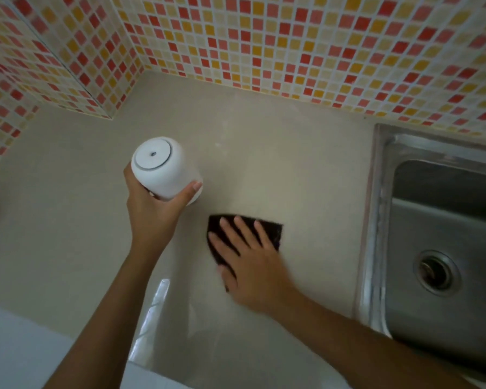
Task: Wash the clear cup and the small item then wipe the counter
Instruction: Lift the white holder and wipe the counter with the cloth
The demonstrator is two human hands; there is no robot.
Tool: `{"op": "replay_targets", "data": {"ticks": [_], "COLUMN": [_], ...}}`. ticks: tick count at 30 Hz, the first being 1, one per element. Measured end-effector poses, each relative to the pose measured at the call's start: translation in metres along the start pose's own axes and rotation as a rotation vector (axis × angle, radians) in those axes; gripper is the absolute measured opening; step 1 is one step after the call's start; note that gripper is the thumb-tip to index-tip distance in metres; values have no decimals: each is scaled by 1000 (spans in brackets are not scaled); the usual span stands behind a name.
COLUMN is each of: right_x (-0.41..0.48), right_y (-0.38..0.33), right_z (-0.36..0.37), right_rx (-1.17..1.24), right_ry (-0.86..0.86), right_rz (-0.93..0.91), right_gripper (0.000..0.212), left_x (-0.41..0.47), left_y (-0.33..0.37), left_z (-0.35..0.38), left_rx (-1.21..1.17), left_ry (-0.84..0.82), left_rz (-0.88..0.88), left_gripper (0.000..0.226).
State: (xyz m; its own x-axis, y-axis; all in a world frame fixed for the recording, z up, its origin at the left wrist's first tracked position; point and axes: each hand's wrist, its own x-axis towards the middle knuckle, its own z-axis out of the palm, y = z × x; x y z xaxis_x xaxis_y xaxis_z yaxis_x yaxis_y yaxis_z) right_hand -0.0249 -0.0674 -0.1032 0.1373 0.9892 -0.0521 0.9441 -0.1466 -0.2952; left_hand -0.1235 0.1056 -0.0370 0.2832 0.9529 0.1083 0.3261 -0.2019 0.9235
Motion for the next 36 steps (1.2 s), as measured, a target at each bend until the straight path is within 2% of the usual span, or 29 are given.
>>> {"op": "replay_targets", "data": {"ticks": [2,4,7,11,13,16,18,20,24,29,31,33,36], "right_x": [-53,-74,-48,40,76,98,94,79,14,-96,-122,-128,-111], "right_y": [-29,-29,4,95,147,185,173,145,67,-29,-23,2,54], "right_z": [7,10,4,-20,-40,-55,-51,-39,-15,9,7,3,-8], "right_rx": [1,-6,-6,-121,-104,-39,-41,-64,-79,-29,-34,-44,-98], "right_ry": [-107,-140,-117,98,94,96,113,134,134,-102,-148,-133,-53], "right_rz": [-165,-270,-287,144,343,509,544,514,308,-135,-237,-260,-100], "right_gripper": [60,59,53,50,51,53,54,53,54,53,51,49,48], "left_x": [4,8,10,4,-6,-20,-27,-31,-33,-38,-41,-45,-46], "left_y": [3,4,5,2,-1,-5,-4,0,13,26,29,29,25], "left_z": [9,15,17,7,3,1,-1,-2,6,32,45,55,64], "left_rx": [-18,-37,-36,14,43,38,27,21,19,14,15,25,40], "left_ry": [3,13,10,-28,-52,-71,-60,-52,-68,-114,-142,-176,-207], "left_rz": [3,3,5,23,29,24,14,6,23,55,53,45,45], "left_gripper": [94,93,93,96,97,95,94,94,94,95,95,96,97]}}
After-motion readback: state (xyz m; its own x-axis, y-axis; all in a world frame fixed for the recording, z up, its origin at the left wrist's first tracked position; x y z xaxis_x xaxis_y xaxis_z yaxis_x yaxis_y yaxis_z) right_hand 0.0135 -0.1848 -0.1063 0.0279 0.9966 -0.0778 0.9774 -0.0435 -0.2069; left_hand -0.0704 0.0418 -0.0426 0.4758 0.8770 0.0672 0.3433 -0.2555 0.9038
